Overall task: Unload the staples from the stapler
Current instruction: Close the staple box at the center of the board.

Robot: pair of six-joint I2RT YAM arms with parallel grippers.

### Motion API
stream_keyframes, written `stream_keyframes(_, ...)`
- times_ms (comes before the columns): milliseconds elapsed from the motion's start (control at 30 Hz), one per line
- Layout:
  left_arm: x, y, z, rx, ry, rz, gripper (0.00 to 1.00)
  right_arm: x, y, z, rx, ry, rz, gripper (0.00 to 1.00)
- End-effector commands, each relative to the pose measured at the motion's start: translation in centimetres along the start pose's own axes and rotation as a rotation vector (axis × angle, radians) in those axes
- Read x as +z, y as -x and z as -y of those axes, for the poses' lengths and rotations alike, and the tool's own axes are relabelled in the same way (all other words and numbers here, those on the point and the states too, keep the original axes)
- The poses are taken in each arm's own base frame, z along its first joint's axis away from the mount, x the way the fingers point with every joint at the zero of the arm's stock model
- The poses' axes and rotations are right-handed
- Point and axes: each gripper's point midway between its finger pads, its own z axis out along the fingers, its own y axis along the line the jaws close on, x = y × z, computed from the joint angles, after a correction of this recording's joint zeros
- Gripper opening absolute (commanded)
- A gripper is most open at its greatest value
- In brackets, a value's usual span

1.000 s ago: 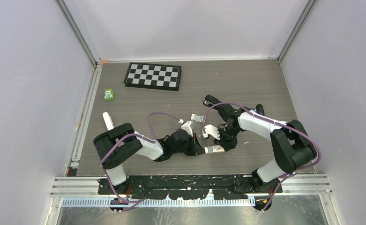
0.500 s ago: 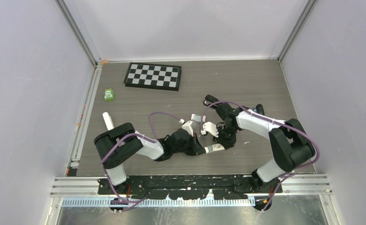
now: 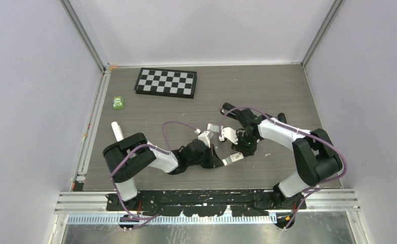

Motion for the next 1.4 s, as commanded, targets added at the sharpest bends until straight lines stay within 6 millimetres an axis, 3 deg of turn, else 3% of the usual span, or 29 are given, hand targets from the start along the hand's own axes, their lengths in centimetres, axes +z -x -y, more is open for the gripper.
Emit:
stream_keyframes(0, 0.0, -0.4, -1.6, 0.018, 0.056, -0.012, 0.0, 0.1, -0.1, 2.1, -0.005, -0.082, 0.018, 0.33)
stream_keyframes(200, 0.1, -0.4, -1.6, 0.018, 0.053, -0.012, 0.0, 0.5, 0.1, 2.3, 0.025, -0.081, 0.023, 0.33)
stream_keyframes(800, 0.6, -0.3, -1.1, 0.017, 0.039, -0.022, 0.0, 1.6, 2.5, -0.4, -0.022, 0.036, 0.092, 0.3)
stream_keyframes(1367, 1.0, -0.3, -1.0, 0.003, 0.033, -0.02, 0.0, 2.0, 2.7, -1.5, -0.026, 0.092, 0.09, 0.3)
